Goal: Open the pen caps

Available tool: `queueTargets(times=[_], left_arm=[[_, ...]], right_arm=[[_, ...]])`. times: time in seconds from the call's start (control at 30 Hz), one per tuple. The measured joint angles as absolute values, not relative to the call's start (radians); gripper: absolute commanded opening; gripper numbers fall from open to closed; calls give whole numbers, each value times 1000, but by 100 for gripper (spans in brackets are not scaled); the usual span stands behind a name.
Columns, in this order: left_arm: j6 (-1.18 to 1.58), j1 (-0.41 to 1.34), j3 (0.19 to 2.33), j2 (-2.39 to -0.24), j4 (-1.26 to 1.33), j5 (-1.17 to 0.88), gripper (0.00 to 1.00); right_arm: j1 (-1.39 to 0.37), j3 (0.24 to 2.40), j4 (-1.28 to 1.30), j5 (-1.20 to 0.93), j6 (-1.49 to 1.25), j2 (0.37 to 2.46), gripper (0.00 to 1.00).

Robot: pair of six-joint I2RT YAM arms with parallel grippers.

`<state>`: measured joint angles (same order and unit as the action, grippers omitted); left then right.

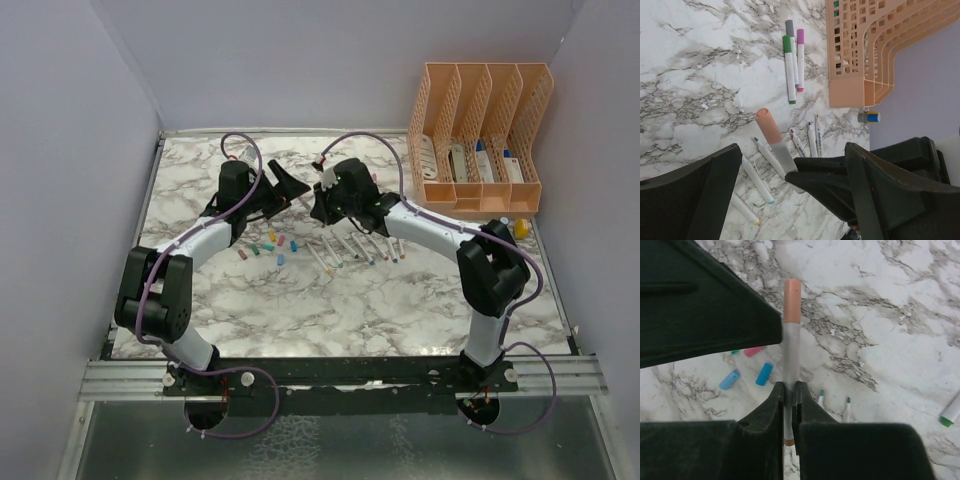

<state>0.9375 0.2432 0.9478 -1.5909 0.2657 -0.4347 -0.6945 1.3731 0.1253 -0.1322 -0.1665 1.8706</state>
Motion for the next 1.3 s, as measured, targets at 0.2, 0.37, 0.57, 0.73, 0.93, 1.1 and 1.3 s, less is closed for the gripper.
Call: queueTargets(times=[0.2,0.37,0.57,0.73,0.93,1.1,1.3], left_arm=[[944,244,948,-1598,270,-435,78],[950,244,947,-1598,277,-435,63],[957,244,941,-1598,289,-435,44],[960,244,933,-1598,292,-434,24],[971,244,921,-1598,313,-438,0],[977,244,912,-1597,327,-442,0],[974,245,905,-1597,327,-450,0]], right_arm=[[-726,1361,125,-168,-167,1842,1],[-743,1344,113,-181,-166,1806,1],[-749,1327,103,-190,-162,1795,1],[-750,1317,102,-191,-163,1795,2],[-751,1314,102,-192,-163,1794,2],[-752,1312,102,-192,-166,1794,50],[-752,1312,95,-192,-173,1793,60]])
